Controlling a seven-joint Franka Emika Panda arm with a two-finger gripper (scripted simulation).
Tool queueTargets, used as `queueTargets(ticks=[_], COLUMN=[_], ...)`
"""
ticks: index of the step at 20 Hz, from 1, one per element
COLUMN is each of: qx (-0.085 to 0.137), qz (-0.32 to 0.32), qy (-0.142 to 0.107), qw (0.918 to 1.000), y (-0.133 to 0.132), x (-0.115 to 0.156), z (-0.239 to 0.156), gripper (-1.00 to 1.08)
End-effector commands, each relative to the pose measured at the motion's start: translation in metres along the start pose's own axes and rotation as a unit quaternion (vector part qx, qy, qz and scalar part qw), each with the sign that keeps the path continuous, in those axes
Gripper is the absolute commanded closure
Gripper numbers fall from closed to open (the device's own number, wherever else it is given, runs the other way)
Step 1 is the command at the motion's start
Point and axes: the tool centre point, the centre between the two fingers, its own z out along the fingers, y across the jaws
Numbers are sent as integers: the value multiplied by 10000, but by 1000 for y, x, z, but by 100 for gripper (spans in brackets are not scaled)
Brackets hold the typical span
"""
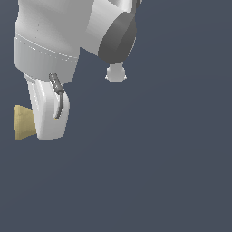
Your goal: Pick up the object and move it to a goal position.
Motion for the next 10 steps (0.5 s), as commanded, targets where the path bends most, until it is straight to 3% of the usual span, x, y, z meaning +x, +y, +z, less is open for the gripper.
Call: queueTargets(ticks=[1, 10], qx=[-42, -87], qz=[129, 248], qy=[72, 139], qw=[9999, 9996], y=[1, 2], x=[6, 12], z=[-8, -17], gripper=[108, 108])
